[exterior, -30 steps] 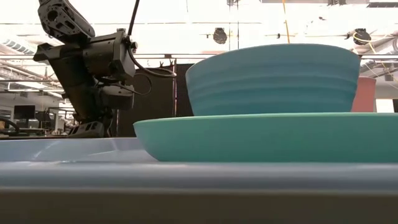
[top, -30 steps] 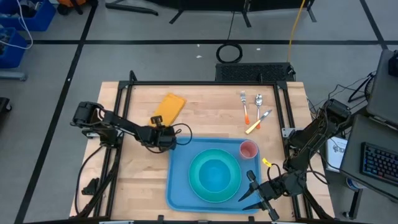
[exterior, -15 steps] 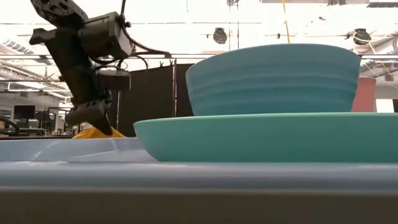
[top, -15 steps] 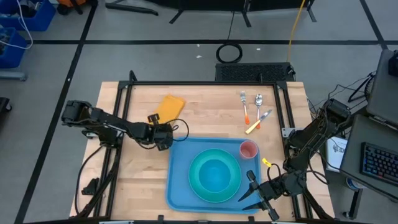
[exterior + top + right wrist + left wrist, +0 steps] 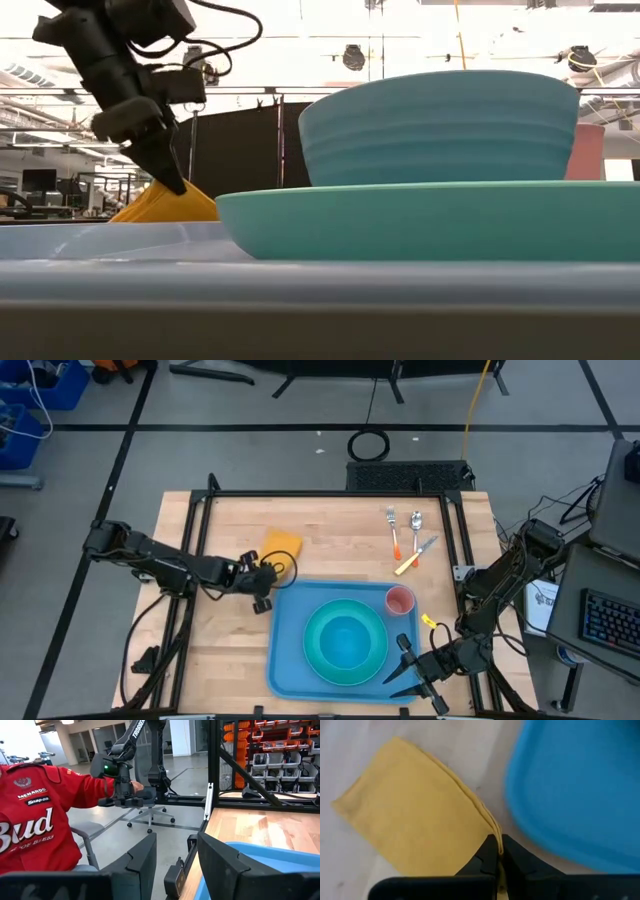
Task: Set up tray
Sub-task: Put the napkin to the left side of the plate on the tray
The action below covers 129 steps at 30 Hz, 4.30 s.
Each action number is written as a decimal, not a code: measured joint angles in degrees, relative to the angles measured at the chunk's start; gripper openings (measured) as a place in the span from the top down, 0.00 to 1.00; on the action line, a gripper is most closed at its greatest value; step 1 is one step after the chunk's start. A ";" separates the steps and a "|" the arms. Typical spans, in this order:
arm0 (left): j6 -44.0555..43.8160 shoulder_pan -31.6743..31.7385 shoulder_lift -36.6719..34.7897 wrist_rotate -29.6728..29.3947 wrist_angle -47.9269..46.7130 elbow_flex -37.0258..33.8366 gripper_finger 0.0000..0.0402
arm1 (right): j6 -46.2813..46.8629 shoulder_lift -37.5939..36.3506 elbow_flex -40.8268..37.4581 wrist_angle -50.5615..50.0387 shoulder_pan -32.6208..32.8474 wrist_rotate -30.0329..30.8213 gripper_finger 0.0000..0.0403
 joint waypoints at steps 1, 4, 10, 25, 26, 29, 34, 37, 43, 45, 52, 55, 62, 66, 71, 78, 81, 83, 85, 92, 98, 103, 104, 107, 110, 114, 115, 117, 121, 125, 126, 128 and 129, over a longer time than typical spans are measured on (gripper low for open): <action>-0.12 -0.42 0.04 0.18 0.10 0.00 0.98 | -0.05 0.00 0.00 0.09 0.00 -0.01 0.67; -1.74 -1.76 0.04 0.96 0.06 0.01 0.98 | -0.24 0.00 0.00 0.18 0.00 -0.01 0.67; -4.69 -4.94 0.04 2.20 -0.24 0.65 0.98 | -0.44 0.00 0.00 0.18 0.00 -0.01 0.67; -9.56 -10.40 0.04 5.52 -1.84 8.23 0.98 | -0.63 0.00 0.01 0.16 0.00 -0.01 0.67; -10.29 -10.67 0.04 5.82 -1.68 8.28 0.98 | -0.62 0.00 0.02 0.16 0.00 -0.01 0.67; -12.97 -11.38 0.16 6.92 -1.67 8.28 0.98 | -0.61 0.00 0.02 0.16 0.00 -0.01 0.67; -16.57 -13.16 0.22 7.25 -1.58 8.28 0.98 | -0.63 0.00 0.02 0.16 0.00 -0.01 0.67; -18.11 -14.47 0.22 7.86 -1.39 8.28 0.98 | -0.63 0.00 0.02 0.16 0.00 -0.01 0.67; -20.40 -16.66 0.22 8.73 3.58 8.28 0.98 | -0.66 0.00 0.02 0.16 0.01 -0.01 0.67; -20.47 -17.24 0.22 9.18 5.33 8.28 0.98 | -0.66 0.00 0.02 0.16 0.00 -0.01 0.67; -22.60 -18.40 0.22 9.60 6.08 8.28 0.98 | -0.63 0.00 0.02 0.16 0.00 -0.01 0.67; -22.63 -19.09 1.02 9.62 7.25 8.28 0.98 | -0.64 0.00 0.02 0.16 0.00 -0.01 0.67; -22.83 -20.63 8.24 13.31 14.78 8.35 0.98 | -0.64 0.00 0.02 0.16 -0.02 0.01 0.67; -23.02 -20.88 12.09 14.97 15.73 8.31 0.98 | -0.63 0.00 0.04 0.15 0.00 0.01 0.67; -23.78 -21.27 14.87 15.64 18.18 8.24 0.97 | -0.66 -0.02 0.04 0.15 0.00 0.01 0.67; -22.17 -21.60 16.24 17.60 21.69 8.24 0.98 | -0.65 -0.02 0.04 -0.08 -0.13 0.01 0.67; -22.35 -21.57 16.25 18.81 22.67 8.24 0.98 | -0.63 -0.02 0.04 -0.28 -0.13 0.01 0.67; -22.12 -21.53 16.26 18.79 23.04 8.24 0.98 | -0.63 -0.02 0.04 -0.25 -0.13 0.01 0.67; -22.17 -21.53 16.28 18.76 23.86 8.24 0.98 | -0.63 -0.02 0.04 -0.28 -0.13 0.01 0.67; -20.77 -21.47 16.28 17.31 26.27 8.24 0.97 | -0.62 -0.02 0.04 -0.26 -0.13 0.01 0.67; -21.25 -21.48 16.28 20.19 27.92 8.24 0.95 | -0.61 -0.02 0.04 -0.28 -0.13 0.01 0.67; -20.96 -21.49 16.28 21.63 30.68 8.24 0.83 | -0.61 -0.02 0.04 -0.28 -0.13 0.01 0.67; -20.98 -21.49 16.28 21.59 30.94 8.24 0.81 | -0.61 -0.02 0.04 -0.28 -0.13 0.01 0.67; -21.79 -21.49 16.28 21.47 31.00 8.24 0.77 | -0.61 -0.02 0.04 -0.28 -0.13 0.01 0.67; -22.14 -21.46 16.28 21.25 30.01 8.24 0.74 | -0.61 -0.02 0.04 -0.28 -0.13 0.01 0.67; -21.67 -21.17 16.28 21.61 29.83 8.24 0.72 | -0.61 -0.02 0.04 -0.28 -0.12 0.01 0.67; -20.85 -21.16 16.28 21.29 29.81 8.24 0.72 | -0.61 -0.02 0.04 -0.28 -0.13 0.01 0.67; -18.78 -21.17 16.28 18.74 29.66 8.24 0.72 | -0.61 -0.02 0.04 -0.28 -0.13 0.01 0.67; -16.60 -21.15 16.26 13.85 23.83 8.28 0.79 | -0.50 -0.02 0.04 -0.28 -0.12 0.01 0.67; -15.64 -21.72 16.26 12.38 19.97 8.28 0.94 | -0.52 -0.02 0.04 -0.30 -0.13 0.00 0.67; -14.84 -21.99 16.26 12.54 20.19 8.28 0.97 | -0.59 -0.02 0.04 -0.32 -0.11 0.01 0.67; -13.14 -22.24 16.26 13.02 21.04 8.28 0.98 | -0.68 -0.02 0.04 -0.30 -0.20 0.01 0.67; -12.62 -22.34 16.26 12.95 21.01 8.28 0.98 | -0.70 -0.02 0.04 -0.30 -0.22 0.01 0.67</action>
